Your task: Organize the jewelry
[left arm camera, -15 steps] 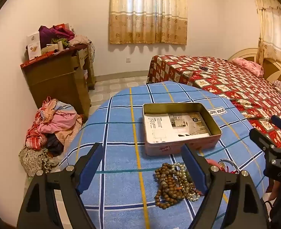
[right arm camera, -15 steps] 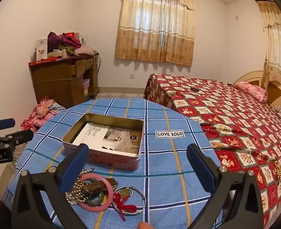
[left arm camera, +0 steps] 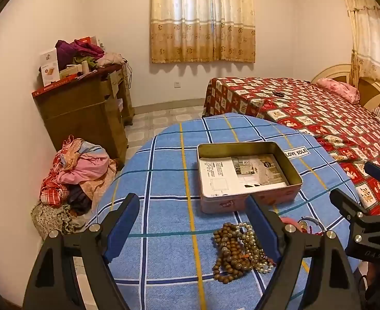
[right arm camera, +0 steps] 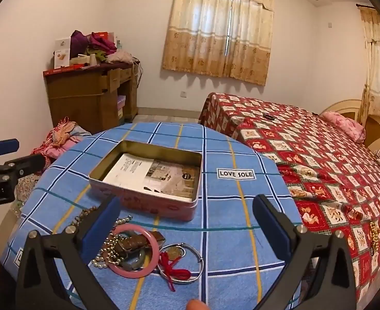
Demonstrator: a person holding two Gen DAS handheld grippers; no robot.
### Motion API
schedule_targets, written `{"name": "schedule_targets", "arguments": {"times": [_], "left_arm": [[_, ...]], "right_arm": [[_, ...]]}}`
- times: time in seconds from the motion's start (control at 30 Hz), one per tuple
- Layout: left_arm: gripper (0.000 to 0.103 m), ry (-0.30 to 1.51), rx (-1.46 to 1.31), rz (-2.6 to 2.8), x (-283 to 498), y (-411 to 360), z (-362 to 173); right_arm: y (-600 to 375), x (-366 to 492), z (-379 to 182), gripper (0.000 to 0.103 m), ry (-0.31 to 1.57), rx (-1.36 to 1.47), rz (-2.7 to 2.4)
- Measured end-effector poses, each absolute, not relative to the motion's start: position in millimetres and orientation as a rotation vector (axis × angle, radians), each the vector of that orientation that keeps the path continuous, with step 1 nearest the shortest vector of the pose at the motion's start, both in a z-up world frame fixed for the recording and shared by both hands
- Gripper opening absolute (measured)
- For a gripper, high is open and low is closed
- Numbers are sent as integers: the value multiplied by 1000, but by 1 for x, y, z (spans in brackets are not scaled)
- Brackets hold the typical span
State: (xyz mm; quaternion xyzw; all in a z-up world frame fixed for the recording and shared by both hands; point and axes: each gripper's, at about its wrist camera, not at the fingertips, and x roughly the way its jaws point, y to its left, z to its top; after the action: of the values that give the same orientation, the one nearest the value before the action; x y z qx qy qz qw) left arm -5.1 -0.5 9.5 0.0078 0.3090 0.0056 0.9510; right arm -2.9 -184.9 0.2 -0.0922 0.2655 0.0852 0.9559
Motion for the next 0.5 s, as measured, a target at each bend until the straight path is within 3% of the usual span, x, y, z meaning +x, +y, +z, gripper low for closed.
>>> {"name": "schedule_targets", "arguments": {"times": [0.5], "left_arm": [[84,625,21,14,-6,-3,9]], "right_arm": [[-185,0,3,103,524,-167,178]]}}
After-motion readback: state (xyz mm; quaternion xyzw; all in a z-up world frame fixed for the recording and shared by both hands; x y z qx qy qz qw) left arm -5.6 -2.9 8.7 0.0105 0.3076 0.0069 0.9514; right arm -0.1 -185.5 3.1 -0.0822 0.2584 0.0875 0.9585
